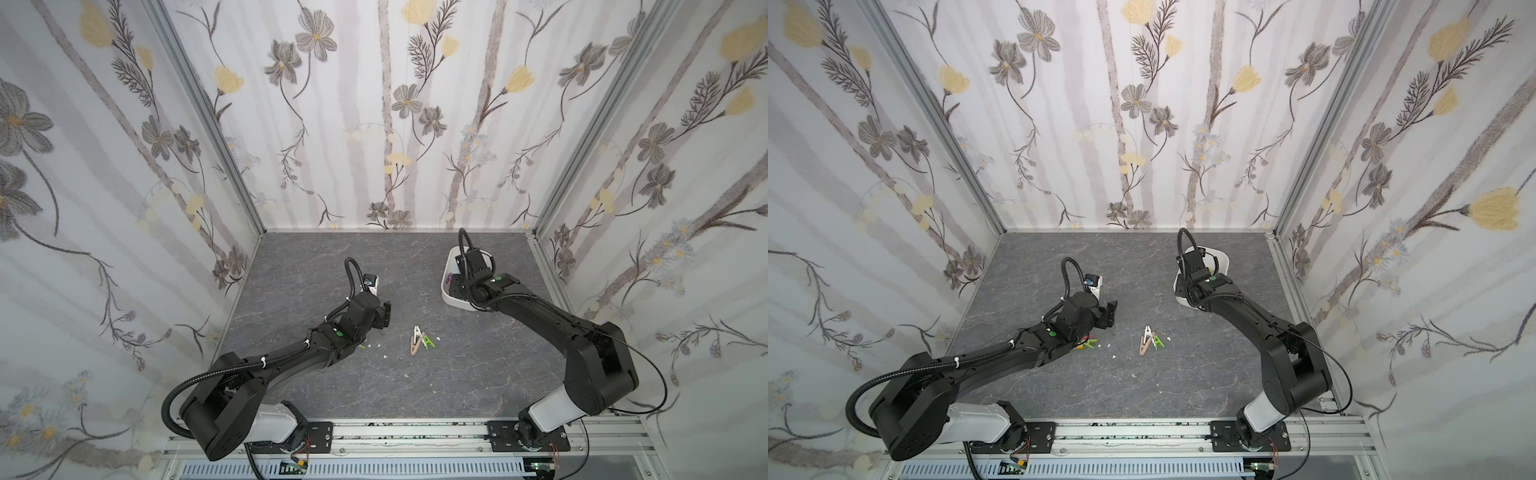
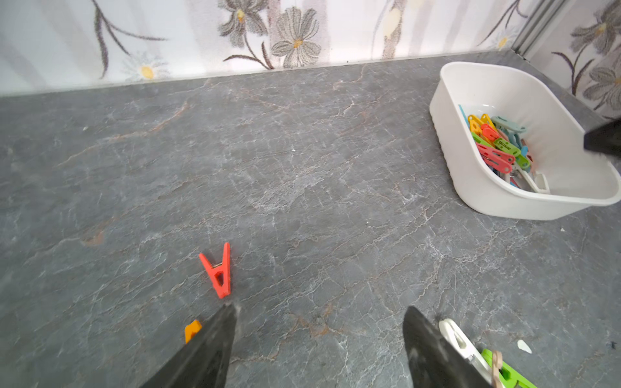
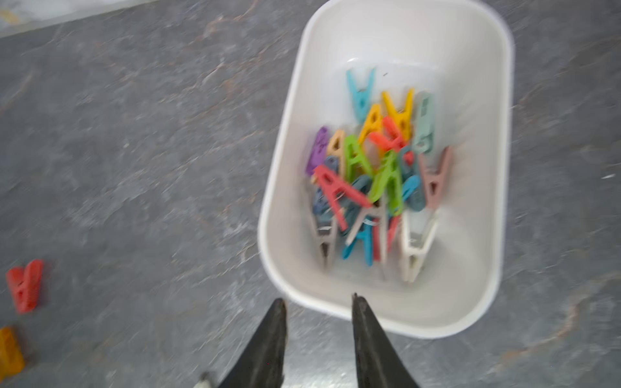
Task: Put the clothespins into the storage box
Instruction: Place the clothespin in the storage box, then pick up the clothespin from the center of the board.
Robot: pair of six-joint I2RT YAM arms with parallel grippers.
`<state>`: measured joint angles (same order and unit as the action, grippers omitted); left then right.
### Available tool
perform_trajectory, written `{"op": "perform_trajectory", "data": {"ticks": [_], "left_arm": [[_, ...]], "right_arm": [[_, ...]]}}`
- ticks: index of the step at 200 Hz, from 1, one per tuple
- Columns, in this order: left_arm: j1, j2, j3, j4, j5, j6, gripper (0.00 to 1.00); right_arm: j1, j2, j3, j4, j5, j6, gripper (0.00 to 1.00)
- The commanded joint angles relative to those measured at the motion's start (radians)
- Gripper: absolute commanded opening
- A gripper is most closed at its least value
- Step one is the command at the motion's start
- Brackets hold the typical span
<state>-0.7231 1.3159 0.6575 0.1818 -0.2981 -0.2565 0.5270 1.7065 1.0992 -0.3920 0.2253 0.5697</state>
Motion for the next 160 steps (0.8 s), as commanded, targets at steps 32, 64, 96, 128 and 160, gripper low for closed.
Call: {"op": "perform_trajectory", "data": {"ticks": [32,64,96,128,160], "left_arm": [[0.062,-0.124,-0.133,-0.058,0.098,-0.211,0.79],[0.062,-0.127,-0.15,-0.054,0.109,-0.23,0.78],[0.062,-0.119,-0.133,-0.047,0.103,-0.223,0.78],[0.062,-0.117,-0.139,-0.041,0.1,-0.219,0.78],[0.063,-0.113,-0.139,-0.037,0.1,-0.217,0.78]], "right_arm": [[0.245,0.013,-0.13,0.1,-0.138,0.303,0.38],[0.286,0.092,-0.126,0.155,-0.179,0.346,0.38],[0.286,0.15,-0.1,0.143,-0.168,0.342,0.35],[0.286,0.175,-0.104,0.137,-0.176,0.346,0.31],[0.286,0.182,-0.112,0.137,-0.164,0.348,0.24]]}}
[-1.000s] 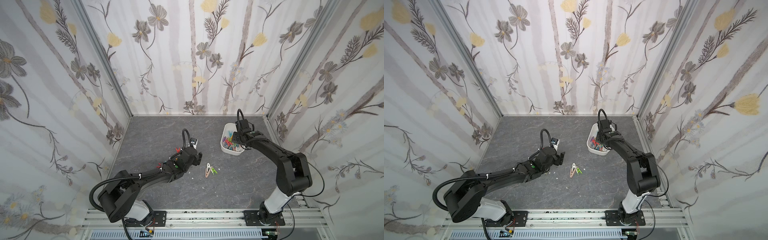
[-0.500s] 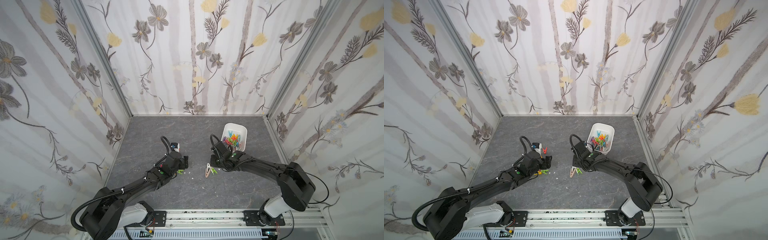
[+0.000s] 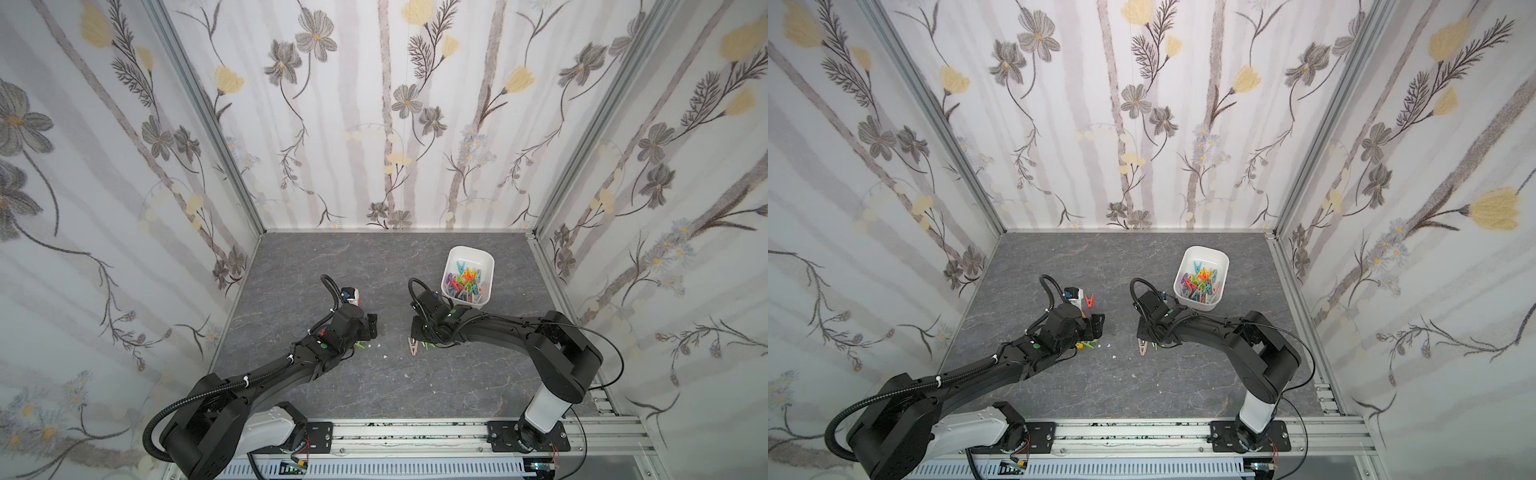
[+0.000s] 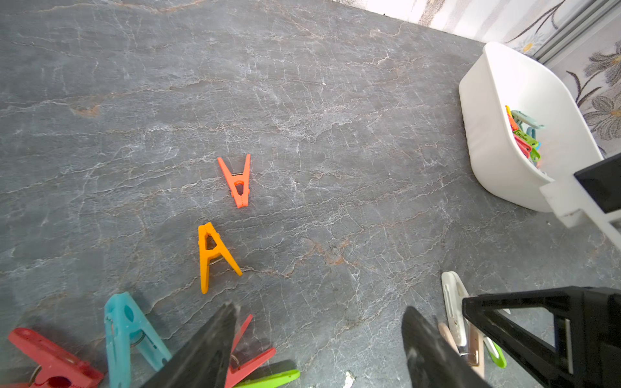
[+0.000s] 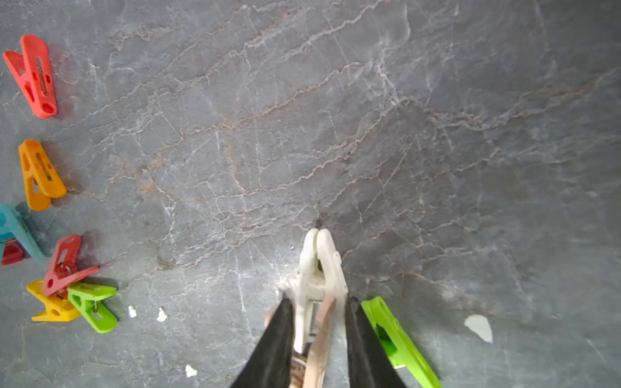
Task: Put the clothespins into the storage box
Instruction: Pick up the clothespin from the center of the board.
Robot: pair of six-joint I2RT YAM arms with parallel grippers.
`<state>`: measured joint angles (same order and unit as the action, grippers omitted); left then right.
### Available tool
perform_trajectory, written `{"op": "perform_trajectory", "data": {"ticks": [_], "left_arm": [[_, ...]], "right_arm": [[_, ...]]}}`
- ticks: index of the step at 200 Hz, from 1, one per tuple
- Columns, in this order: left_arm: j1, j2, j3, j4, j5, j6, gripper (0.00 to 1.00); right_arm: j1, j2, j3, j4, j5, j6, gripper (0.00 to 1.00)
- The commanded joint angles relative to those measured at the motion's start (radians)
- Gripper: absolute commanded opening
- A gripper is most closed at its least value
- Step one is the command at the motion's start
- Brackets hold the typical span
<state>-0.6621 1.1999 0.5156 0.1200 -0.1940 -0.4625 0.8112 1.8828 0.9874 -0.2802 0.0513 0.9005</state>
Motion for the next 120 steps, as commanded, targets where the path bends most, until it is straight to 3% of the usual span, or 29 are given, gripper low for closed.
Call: {"op": "perform_trajectory", "data": {"ticks": [1,39,120], "left_arm": [[0.001,0.003,0.002,0.025,-0.004,-0.011,0.78],[0.002,0.004,0.005,0.029,-0.005,0.0,0.78],[0.006,-0.006,0.005,0.024,-0.016,0.01,0.78]], "right_arm": [[0.017,0.006,0.0,0.025,0.011,0.016,0.24],[0.046,0.029,0.03,0.002,0.037,-0.007,0.14],[0.086,0.022,0.106,-0.065,0.096,-0.068,0.09]]}}
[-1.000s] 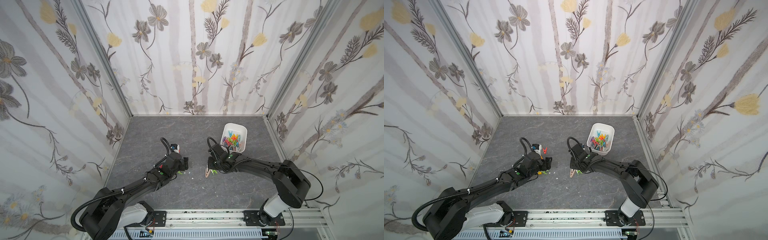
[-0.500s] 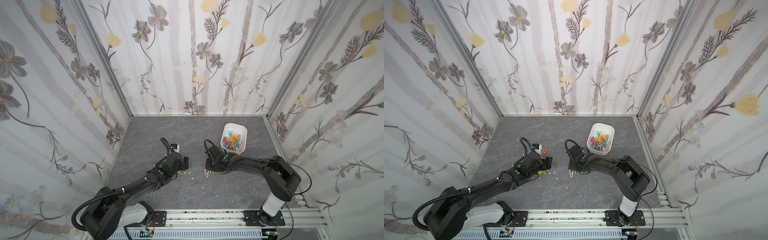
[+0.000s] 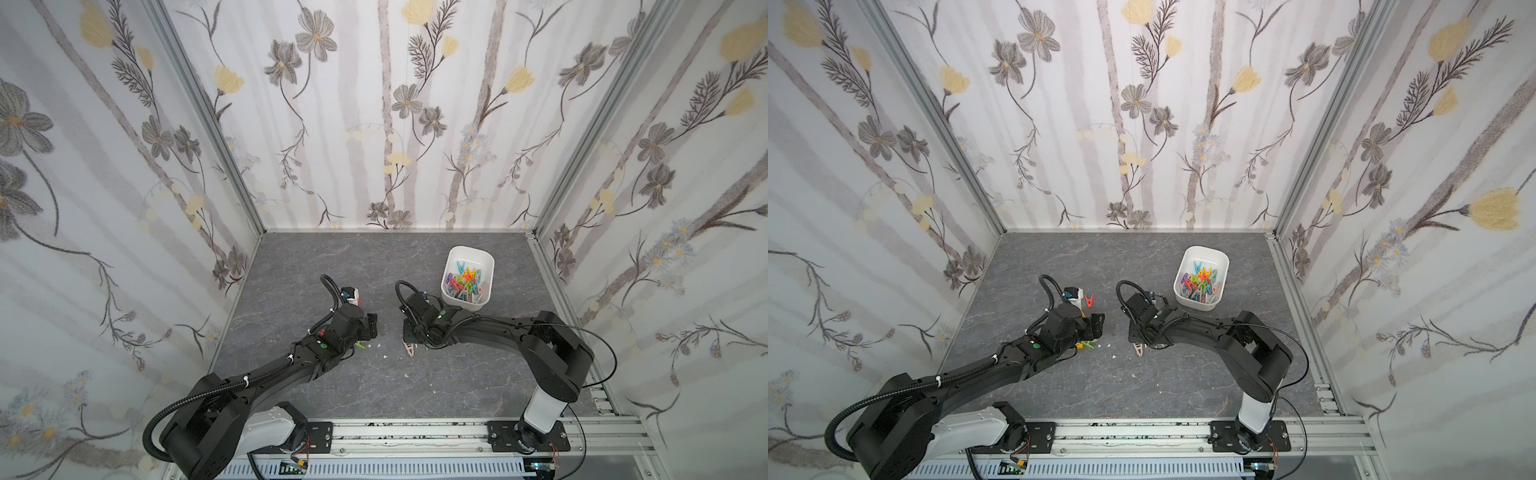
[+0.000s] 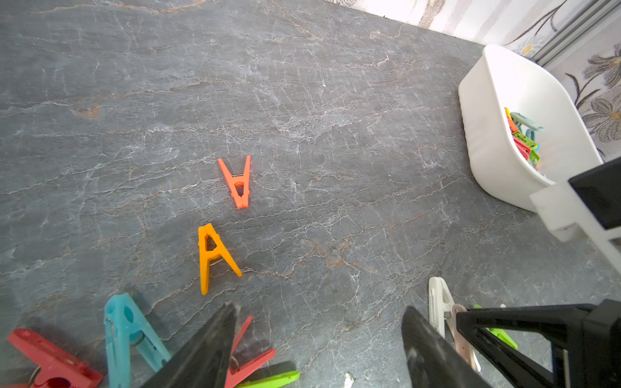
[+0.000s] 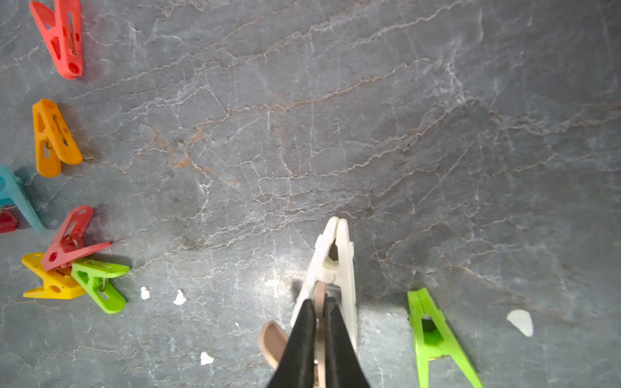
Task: Put the clothespins into the storage box
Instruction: Pick up the clothespin from the center of the board, then place the clothespin in the storage box.
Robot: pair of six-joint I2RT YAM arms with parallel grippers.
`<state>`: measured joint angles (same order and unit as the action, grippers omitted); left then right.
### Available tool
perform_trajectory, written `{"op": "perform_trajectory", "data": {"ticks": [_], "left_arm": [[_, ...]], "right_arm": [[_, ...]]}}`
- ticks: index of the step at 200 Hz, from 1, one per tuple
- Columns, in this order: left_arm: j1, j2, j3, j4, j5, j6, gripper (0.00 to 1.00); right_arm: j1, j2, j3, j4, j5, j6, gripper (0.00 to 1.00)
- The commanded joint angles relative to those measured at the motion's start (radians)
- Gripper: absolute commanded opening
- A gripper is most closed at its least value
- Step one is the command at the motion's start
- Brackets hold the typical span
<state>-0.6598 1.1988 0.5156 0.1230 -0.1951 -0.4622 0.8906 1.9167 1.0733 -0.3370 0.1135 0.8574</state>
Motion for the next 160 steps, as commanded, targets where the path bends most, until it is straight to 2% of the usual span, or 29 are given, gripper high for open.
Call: {"op": "perform_trajectory", "data": {"ticks": [1,65,96,137,160], "left_arm": [[0.003,-0.005,0.005,0.02,-0.016,0.01,0.78],[0.009,-0.013,0.009,0.017,-0.021,0.022,0.78],[0.0,-0.013,0.03,0.044,-0.008,0.059,0.78],[-0.1,0.032,0.066,0.153,-0.011,0.148,0.78],[-0.148,0.115,0.111,0.195,-0.006,0.159,0.78]], "right_arm": [[0.008,-0.013,0.02,-0.008,0.034,-0.024,0.09],[0.003,-0.084,0.02,-0.013,0.034,-0.053,0.05],[-0.063,-0.151,0.006,-0.01,0.019,-0.081,0.05],[-0.355,-0.275,0.003,0.015,-0.003,-0.174,0.04],[-0.512,-0.258,0.047,0.013,0.039,-0.245,0.04]]}}
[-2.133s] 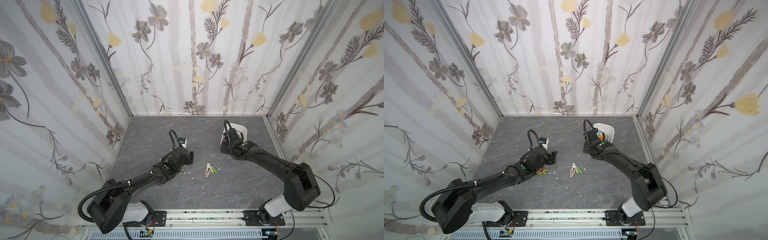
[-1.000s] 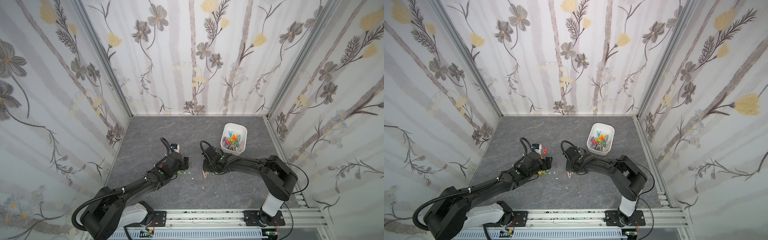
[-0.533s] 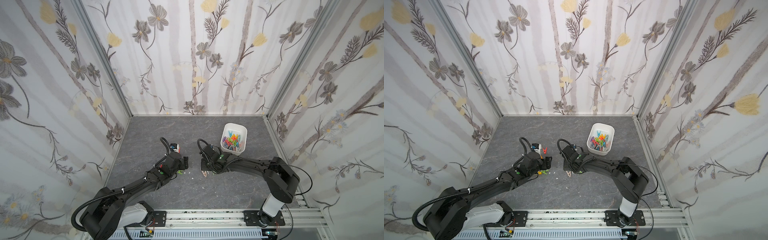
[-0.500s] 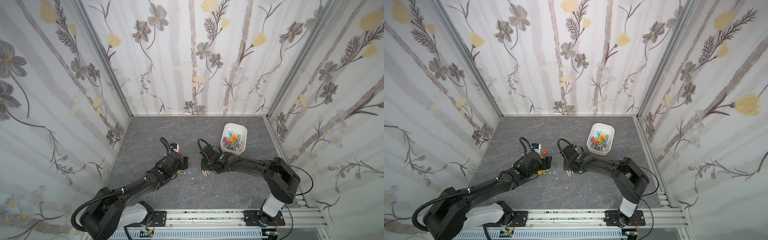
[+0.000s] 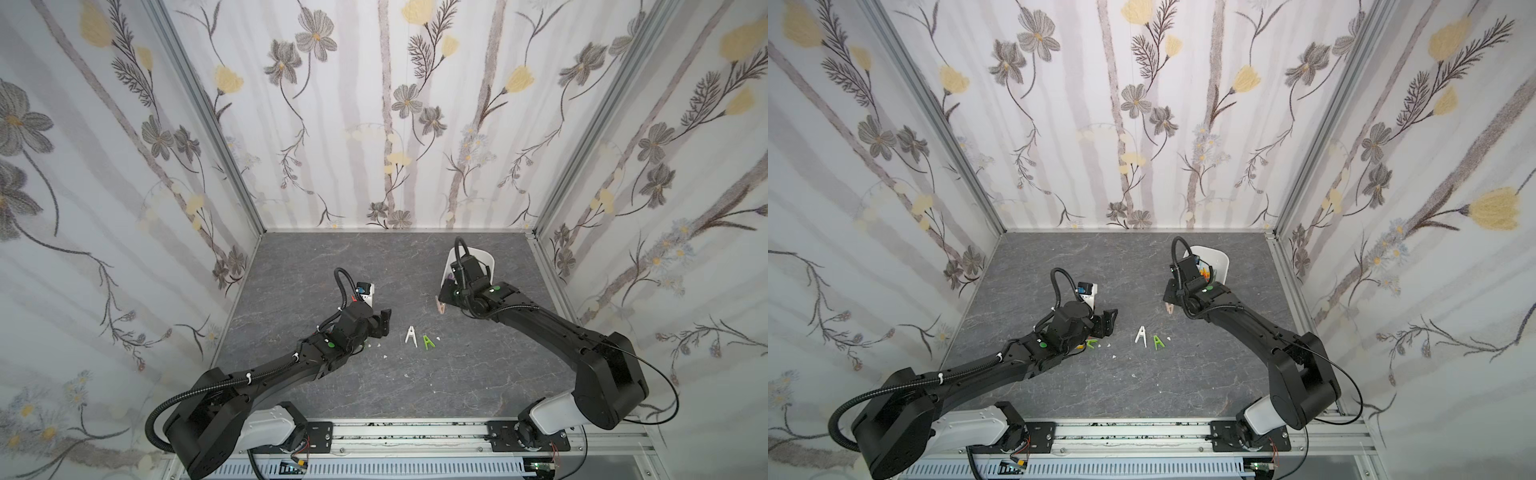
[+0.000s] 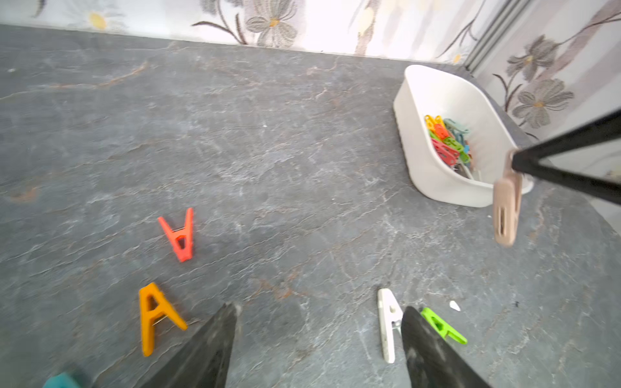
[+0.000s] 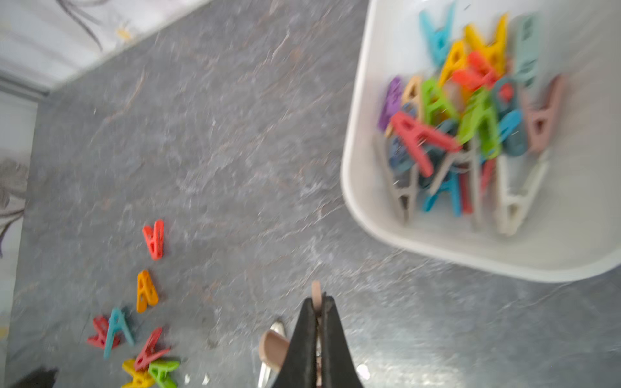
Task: Put the clothespins into the storage box
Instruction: Place the clothespin in the storage box.
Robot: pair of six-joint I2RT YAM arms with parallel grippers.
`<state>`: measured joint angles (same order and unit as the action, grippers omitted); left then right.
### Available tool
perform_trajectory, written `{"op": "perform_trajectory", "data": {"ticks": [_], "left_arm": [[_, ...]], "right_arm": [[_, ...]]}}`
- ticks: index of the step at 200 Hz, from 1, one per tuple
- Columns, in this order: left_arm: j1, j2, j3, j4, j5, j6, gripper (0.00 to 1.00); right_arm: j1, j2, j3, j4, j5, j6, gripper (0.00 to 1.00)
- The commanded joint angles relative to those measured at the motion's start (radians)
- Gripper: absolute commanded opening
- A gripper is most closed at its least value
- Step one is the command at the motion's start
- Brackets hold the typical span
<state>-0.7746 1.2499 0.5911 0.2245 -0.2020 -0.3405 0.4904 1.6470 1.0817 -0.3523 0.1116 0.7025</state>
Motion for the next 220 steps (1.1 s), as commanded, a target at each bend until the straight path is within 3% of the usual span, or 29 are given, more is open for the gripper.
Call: {"op": "perform_trajectory", "data": {"ticks": [1,34,67,93,131,173,220], "left_arm": [[-0.035,0.067,0.038,0.094,0.002,0.038,0.78],[-0.071,0.157,0.095,0.107,0.006,0.035,0.78],[-0.074,0.162,0.097,0.09,-0.015,0.04,0.78],[-0.066,0.145,0.081,0.065,-0.034,0.039,0.79],[-0.001,0.106,0.065,0.005,-0.038,-0.023,0.79],[0.119,-0.04,-0.022,-0.064,0.016,-0.128,0.79],[0.164,-0.133,-0.121,-0.118,0.036,-0.186,0.78]], "right_arm": [[-0.119,0.014,0.041,0.029,0.041,-0.092,0.04],[-0.271,0.156,0.152,0.026,0.103,-0.158,0.04],[-0.299,0.301,0.282,-0.048,0.226,-0.224,0.04],[-0.285,0.324,0.323,-0.093,0.267,-0.235,0.26],[-0.137,0.223,0.308,-0.143,0.387,-0.232,0.32],[0.106,0.098,0.084,-0.068,0.131,-0.08,0.31],[0.322,0.19,0.006,-0.022,0.005,0.036,0.31]]}}
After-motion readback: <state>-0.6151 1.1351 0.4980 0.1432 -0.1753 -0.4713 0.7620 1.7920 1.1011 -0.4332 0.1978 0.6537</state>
